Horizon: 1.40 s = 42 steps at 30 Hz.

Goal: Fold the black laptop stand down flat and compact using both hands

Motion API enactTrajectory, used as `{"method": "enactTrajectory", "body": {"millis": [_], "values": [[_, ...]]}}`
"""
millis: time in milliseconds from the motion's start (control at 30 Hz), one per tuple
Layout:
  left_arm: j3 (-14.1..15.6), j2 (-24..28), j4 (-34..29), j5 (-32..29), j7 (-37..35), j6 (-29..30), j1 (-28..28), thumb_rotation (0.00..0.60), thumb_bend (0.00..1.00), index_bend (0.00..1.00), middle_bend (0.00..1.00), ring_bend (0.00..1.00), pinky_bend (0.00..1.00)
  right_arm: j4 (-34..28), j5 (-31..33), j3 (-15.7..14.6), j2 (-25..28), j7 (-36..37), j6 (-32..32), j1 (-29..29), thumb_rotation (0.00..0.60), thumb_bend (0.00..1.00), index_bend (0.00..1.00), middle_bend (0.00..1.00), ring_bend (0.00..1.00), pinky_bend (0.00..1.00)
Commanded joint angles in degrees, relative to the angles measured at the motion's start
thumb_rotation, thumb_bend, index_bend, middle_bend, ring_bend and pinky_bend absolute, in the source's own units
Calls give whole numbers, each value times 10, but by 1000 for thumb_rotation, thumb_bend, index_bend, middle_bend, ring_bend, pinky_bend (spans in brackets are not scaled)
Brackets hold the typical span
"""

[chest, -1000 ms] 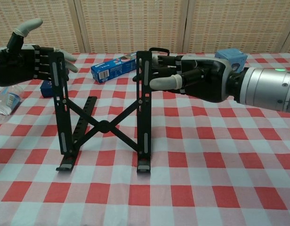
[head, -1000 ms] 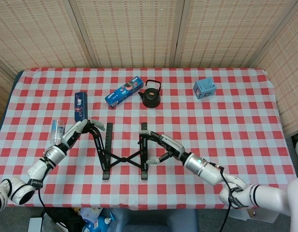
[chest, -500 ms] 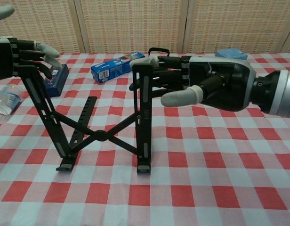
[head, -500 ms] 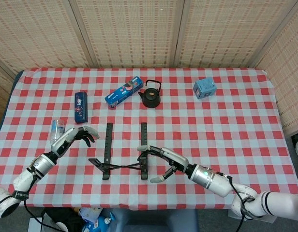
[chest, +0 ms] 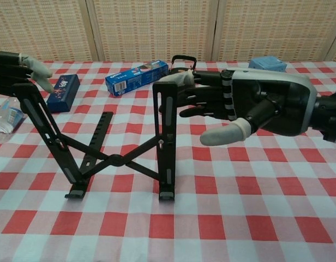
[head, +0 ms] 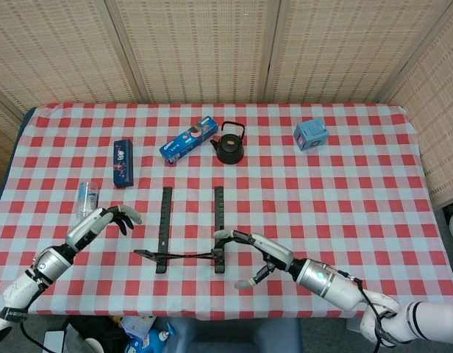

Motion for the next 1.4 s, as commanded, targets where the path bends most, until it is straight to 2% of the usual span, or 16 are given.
{"method": "enactTrajectory", "body": {"millis": [33,133,200,300,433,533,633,800,900,1000,1067,1133,1233,1400], "values": [[4,-3,13,7,15,3,0,0,161,321,383,386,479,-8,66,17,-10,-108,-24,-11,600,66,135,227,58,38],[11,-7,31,20,28,5,-3,6,161,312,383,360,446,-7,96,27,-17,-168,-37,-12,600,61,135,227,57,43],[17,-9,45,31,41,5,-6,30,161,306,382,345,416,-6,116,34,-23,-211,-43,-13,600,59,135,226,57,43],[26,-9,59,48,70,8,-9,135,161,286,366,313,360,-9,141,42,-28,-270,-54,-13,600,54,134,225,57,51],[31,-10,64,53,143,6,-8,288,161,274,349,297,334,-5,171,48,-42,-377,-53,-15,600,52,134,225,64,54],[33,-13,60,49,194,1,-5,366,161,270,343,294,329,-3,193,51,-60,-452,-46,-21,600,52,134,225,68,54],[32,-13,56,45,247,-1,-2,403,161,269,338,294,325,0,209,55,-75,-506,-36,-26,600,51,135,225,68,54],[28,-16,40,34,327,4,8,408,160,268,338,294,322,3,220,60,-92,-554,-26,-34,600,51,135,218,68,54],[24,-27,34,27,354,10,15,408,160,268,346,329,342,3,223,67,-99,-572,-20,-37,600,51,134,185,68,54],[21,-41,35,20,390,13,21,415,161,274,411,401,461,2,225,74,-107,-592,-10,-41,600,51,142,164,67,54],[19,-49,38,17,407,17,24,422,160,286,491,493,605,3,226,74,-109,-606,-7,-43,600,51,150,160,67,54],[18,-54,39,14,419,16,25,420,161,295,577,573,700,7,227,72,-115,-626,-3,-46,600,51,154,159,67,54],[17,-58,33,8,419,14,26,357,160,298,685,653,771,10,234,74,-124,-636,-1,-51,600,51,160,158,67,54],[9,-71,34,-2,392,25,31,272,160,305,775,720,816,12,236,79,-137,-643,-5,-52,600,51,195,158,67,54]]}}
